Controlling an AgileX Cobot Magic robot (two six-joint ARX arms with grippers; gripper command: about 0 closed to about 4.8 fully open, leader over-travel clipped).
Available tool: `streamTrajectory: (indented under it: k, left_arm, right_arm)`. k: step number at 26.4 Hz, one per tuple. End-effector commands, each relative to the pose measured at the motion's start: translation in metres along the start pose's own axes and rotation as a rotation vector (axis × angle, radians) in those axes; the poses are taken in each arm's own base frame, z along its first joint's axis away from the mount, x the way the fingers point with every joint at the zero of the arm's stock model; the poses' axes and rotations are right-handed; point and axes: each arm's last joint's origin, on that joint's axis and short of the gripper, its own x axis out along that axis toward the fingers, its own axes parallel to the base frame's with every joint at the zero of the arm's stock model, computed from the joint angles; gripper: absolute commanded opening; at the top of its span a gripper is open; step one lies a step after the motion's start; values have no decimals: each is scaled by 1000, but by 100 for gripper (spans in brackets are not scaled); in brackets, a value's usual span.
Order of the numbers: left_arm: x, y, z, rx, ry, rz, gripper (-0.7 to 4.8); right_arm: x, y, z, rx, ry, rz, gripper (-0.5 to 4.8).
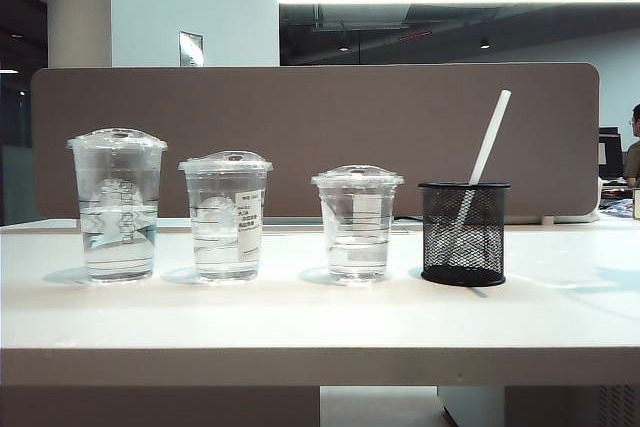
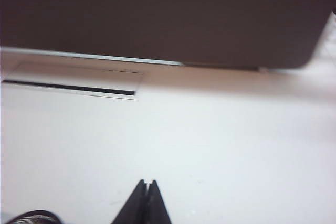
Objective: Pick up the straw and insert it into the medium coffee cup.
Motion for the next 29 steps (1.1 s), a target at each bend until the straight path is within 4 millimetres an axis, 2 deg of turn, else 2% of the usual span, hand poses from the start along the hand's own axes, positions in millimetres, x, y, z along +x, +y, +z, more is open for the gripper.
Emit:
streamTrajectory:
  k: [1, 2, 5, 8, 12, 14, 16, 19, 23, 24, 25, 28, 29]
  left_arm:
    - [0, 0, 1, 3, -7, -5, -4]
    - [0, 0, 1, 2, -7, -3, -4]
    - [0, 1, 1, 3, -5, 22, -4]
    - [0, 0, 1, 1, -6, 17, -4]
    - [0, 1, 1, -1, 1, 18, -4]
    - [0, 0, 0, -1, 4, 17, -4]
    - [0, 0, 0, -3, 10, 18, -4]
    - [0, 1, -1, -4, 15, 20, -4]
    - [0, 1, -1, -4, 14, 20, -4]
    - [0, 0, -1, -4, 14, 19, -4]
    - [0, 0, -1, -4, 14, 19, -4]
    - [0, 0, -2, -6, 22, 18, -4]
    - [0, 0, -2, -6, 22, 17, -5]
  right_arm:
    - [8, -11, -45, 87, -87, -17, -1]
    - [8, -11, -76, 127, -101, -1, -1]
    - [3, -6, -120, 193, -163, 10, -1]
    - [-11, 3, -157, 240, -269, 13, -2]
    - [-28, 15, -192, 272, -302, 10, 0]
    - [-32, 23, -204, 280, -276, 42, 3]
    - [-34, 34, -210, 277, -257, 92, 43]
    - [-33, 52, -212, 265, -245, 174, 101]
    - [-32, 73, -213, 230, -240, 176, 132]
    - [-31, 78, -214, 220, -239, 174, 163]
    - [-30, 84, -215, 204, -240, 196, 213]
    - [-20, 93, -219, 199, -230, 236, 234]
    - [-14, 96, -220, 198, -240, 246, 257]
